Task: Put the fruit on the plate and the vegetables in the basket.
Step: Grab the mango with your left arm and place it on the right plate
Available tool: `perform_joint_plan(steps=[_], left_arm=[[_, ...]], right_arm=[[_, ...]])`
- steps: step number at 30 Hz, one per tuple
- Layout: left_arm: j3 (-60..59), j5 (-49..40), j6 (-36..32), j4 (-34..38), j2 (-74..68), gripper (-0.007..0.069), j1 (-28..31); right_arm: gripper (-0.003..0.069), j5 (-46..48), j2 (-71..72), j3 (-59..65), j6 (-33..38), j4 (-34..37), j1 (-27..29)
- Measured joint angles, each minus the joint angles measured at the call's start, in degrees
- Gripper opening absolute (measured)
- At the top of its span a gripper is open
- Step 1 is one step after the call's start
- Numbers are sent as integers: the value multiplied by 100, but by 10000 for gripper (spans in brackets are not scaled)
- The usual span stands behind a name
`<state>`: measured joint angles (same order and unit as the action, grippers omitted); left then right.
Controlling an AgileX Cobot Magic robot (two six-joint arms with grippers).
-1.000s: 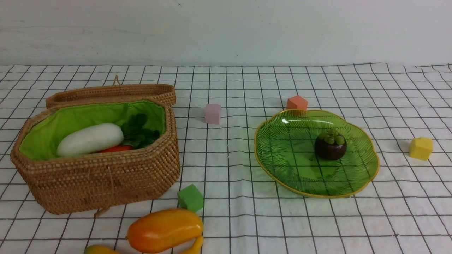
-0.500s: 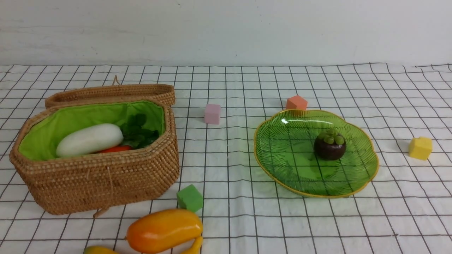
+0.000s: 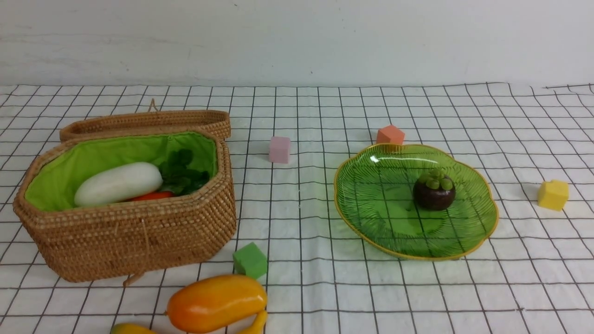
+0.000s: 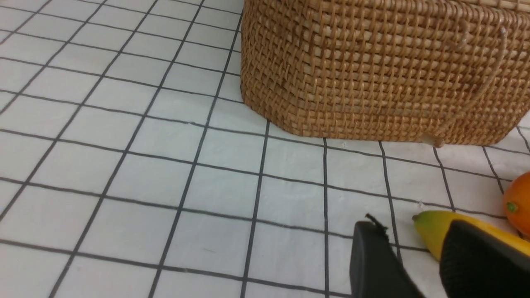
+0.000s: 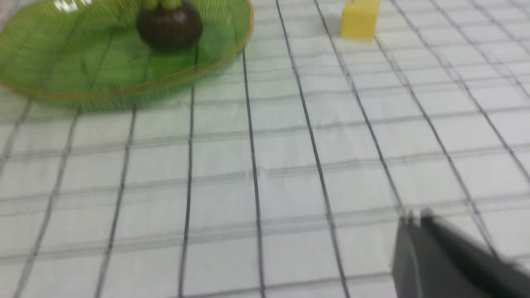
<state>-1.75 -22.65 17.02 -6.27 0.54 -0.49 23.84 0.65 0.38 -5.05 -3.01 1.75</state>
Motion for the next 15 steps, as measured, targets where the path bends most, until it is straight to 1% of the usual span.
perform_joint_plan(steps=[4,7,15], left_arm=[[0,3,0,0,0,239,0],[0,3,0,0,0,239,0],[0,3,0,0,0,239,0]], right_arm=[[4,-152,-1,34,14,47,16],[4,-169,-1,39,14,173,16],[12,-175,-1,39,14,212,16]])
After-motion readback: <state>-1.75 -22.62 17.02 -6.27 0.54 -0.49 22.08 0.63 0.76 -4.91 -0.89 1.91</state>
